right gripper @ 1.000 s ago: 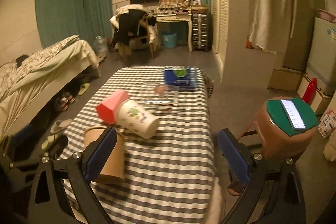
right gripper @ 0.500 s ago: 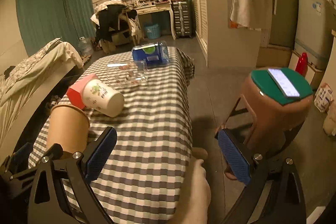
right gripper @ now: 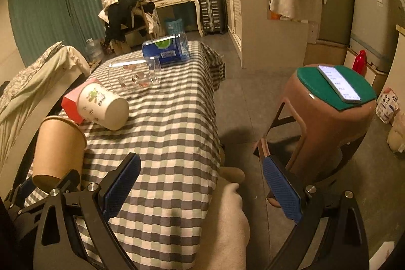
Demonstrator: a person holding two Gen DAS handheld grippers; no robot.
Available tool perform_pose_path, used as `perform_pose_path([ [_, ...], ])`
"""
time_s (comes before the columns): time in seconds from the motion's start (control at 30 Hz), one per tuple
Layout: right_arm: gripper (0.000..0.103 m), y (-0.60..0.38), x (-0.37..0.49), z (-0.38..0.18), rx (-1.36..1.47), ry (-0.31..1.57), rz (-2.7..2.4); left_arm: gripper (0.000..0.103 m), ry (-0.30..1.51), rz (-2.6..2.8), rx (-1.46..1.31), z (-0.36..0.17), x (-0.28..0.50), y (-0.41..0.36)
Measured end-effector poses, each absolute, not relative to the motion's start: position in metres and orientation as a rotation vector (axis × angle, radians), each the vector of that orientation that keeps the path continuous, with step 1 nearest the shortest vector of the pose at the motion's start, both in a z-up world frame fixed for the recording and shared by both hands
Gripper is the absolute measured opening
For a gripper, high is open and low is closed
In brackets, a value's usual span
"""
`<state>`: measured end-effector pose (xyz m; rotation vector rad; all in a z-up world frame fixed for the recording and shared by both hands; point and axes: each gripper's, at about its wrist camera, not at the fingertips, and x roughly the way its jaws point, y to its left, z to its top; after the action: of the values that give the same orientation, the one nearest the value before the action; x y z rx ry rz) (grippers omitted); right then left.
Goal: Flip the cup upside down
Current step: 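Close the left tool on the brown cup while the right tool releases it, then rotate the held brown cup with the left tool to stand vertical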
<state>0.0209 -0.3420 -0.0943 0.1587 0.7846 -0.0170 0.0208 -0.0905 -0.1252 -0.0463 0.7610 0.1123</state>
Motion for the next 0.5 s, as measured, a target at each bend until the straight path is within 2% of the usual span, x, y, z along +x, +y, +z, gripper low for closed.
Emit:
perform_pose_path([
  [0.13, 0.097, -0.339, 0.025, -0.101, 0.147, 0.807, -0.018, 0.102, 0.751, 0.099, -0.037, -0.132, 0.023, -0.087],
  [0.27, 0.097, -0.333, 0.028, -0.104, 0.132, 0.817, -0.019, 0.082, 0.739, 0.073, -0.023, -0.131, 0.02, -0.084],
  [0.3, 0.097, -0.332, 0.028, -0.104, 0.132, 0.82, -0.016, 0.081, 0.738, 0.066, -0.02, -0.131, 0.02, -0.083],
  [0.5, 0.097, -0.325, 0.028, -0.102, 0.123, 0.815, -0.004, 0.08, 0.746, 0.043, -0.02, -0.127, 0.015, -0.076],
])
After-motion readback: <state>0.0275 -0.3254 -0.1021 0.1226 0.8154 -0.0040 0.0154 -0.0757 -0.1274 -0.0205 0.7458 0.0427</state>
